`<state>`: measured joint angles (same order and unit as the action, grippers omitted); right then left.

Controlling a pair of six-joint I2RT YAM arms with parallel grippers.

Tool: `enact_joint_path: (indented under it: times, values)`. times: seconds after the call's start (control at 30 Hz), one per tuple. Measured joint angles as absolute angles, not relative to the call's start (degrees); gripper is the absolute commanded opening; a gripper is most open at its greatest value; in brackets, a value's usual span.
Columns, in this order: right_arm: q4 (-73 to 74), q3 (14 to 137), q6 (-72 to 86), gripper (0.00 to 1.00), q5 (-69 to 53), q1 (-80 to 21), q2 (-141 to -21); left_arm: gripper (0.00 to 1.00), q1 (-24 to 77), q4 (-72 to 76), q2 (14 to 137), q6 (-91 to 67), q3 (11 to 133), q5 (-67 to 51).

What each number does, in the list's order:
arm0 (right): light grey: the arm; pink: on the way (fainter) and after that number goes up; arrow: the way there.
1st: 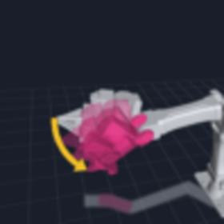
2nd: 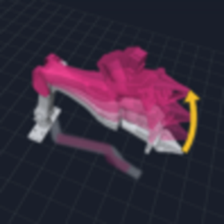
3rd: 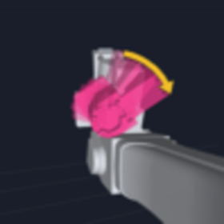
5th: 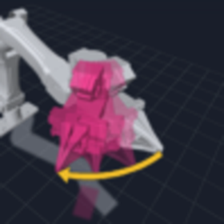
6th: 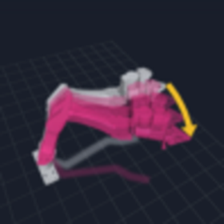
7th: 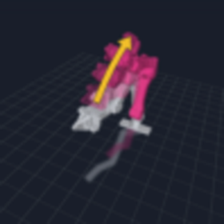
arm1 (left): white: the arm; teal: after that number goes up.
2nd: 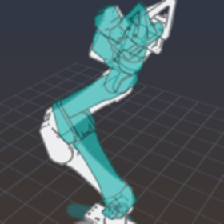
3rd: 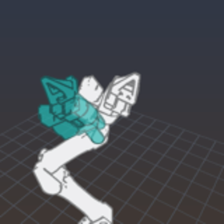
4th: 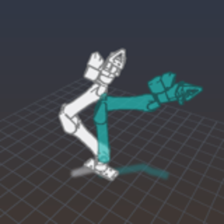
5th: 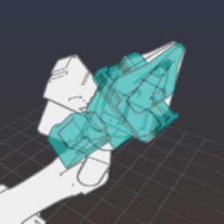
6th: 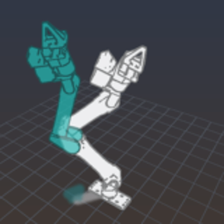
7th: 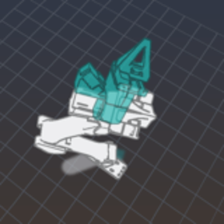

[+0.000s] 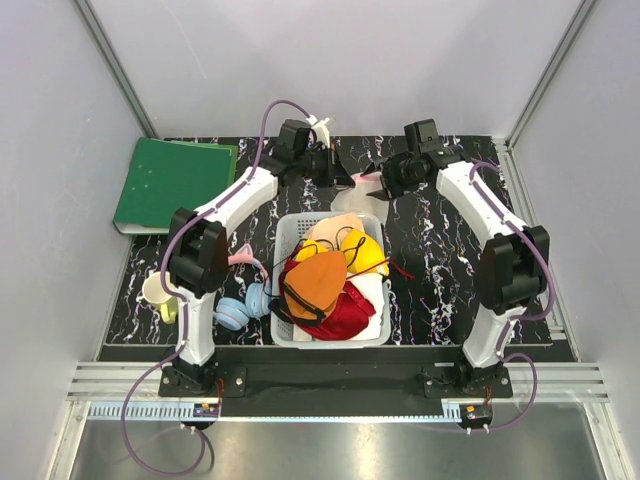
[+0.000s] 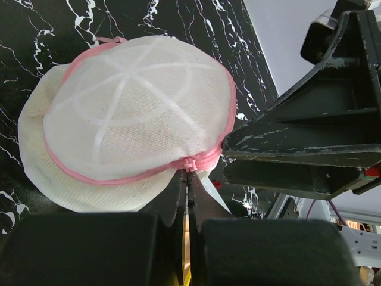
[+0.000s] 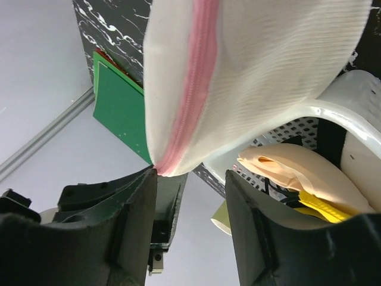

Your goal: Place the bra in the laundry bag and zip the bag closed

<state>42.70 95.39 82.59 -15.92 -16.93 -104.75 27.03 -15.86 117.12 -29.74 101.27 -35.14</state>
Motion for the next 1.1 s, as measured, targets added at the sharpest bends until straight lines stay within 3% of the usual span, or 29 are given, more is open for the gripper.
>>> enact_joint_path:
  times: [0.07, 0.13, 0.27, 0.4, 0.73, 1.0, 1.03, 1.1]
  values:
    - [42.2, 95.5, 82.8, 0.50, -15.9, -17.0, -104.9, 0.00, 27.1, -15.9, 117.1, -29.6, 101.3, -35.2]
    - [41.6, 96.6, 82.8, 0.36, -15.9, -17.0, -105.6, 0.00, 27.1, -16.2, 117.1, -29.4, 101.3, -35.2]
    - [40.3, 98.6, 82.8, 0.25, -15.9, -17.0, -107.5, 0.00, 27.2, -16.5, 117.0, -28.8, 101.3, -35.3]
    - [40.1, 98.7, 82.3, 0.00, -16.0, -16.8, -108.6, 0.00, 27.2, -16.8, 116.5, -28.0, 101.2, -35.3]
    - [39.5, 104.3, 71.7, 0.00, -24.1, -13.4, -114.5, 0.00, 22.4, -16.0, 114.1, -26.4, 97.0, -36.9]
    - [39.3, 123.3, 60.8, 0.02, -36.4, -10.7, -130.3, 0.00, 16.6, -17.9, 113.9, -24.6, 96.9, -38.7]
    - [41.2, 127.1, 59.1, 0.05, -36.6, -10.3, -132.5, 0.00, 16.7, -17.8, 113.9, -24.8, 97.0, -39.0]
    - [45.5, 137.4, 56.0, 0.02, -35.7, -9.9, -137.8, 0.00, 17.7, -17.0, 113.9, -25.8, 97.1, -39.6]
